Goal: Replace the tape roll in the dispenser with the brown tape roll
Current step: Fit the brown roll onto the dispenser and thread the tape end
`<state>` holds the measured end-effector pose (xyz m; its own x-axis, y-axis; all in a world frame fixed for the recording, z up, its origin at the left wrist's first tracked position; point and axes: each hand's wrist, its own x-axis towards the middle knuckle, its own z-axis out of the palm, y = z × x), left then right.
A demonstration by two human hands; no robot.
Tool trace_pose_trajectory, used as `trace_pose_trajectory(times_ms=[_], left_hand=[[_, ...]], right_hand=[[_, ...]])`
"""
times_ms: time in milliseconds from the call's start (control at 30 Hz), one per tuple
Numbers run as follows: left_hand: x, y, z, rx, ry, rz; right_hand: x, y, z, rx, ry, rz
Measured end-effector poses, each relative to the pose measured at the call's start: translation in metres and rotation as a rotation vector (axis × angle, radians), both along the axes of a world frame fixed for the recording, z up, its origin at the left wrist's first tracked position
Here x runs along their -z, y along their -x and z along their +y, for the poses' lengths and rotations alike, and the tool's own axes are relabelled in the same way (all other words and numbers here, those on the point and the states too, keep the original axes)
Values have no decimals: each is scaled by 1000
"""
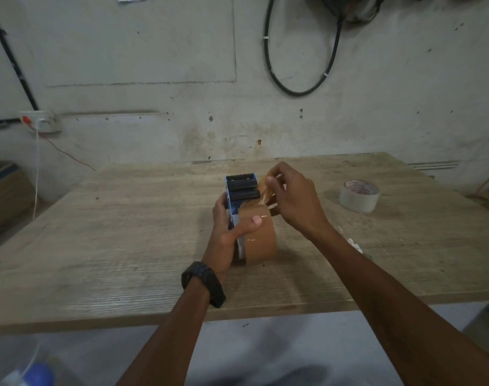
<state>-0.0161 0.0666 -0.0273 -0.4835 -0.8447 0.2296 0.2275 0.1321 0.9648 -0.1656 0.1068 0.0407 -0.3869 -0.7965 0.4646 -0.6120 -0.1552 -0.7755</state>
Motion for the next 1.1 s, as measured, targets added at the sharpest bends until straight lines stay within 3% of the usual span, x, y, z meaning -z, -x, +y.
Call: trace_pose_trajectory(times_ms=[567, 1100], left_hand=[[-4, 1, 4, -1, 63, -14], [-4, -1, 5, -6, 26, -98]], right_hand=[[-9, 7, -1, -60, 101, 592], [-20, 10, 1, -140, 103, 934]])
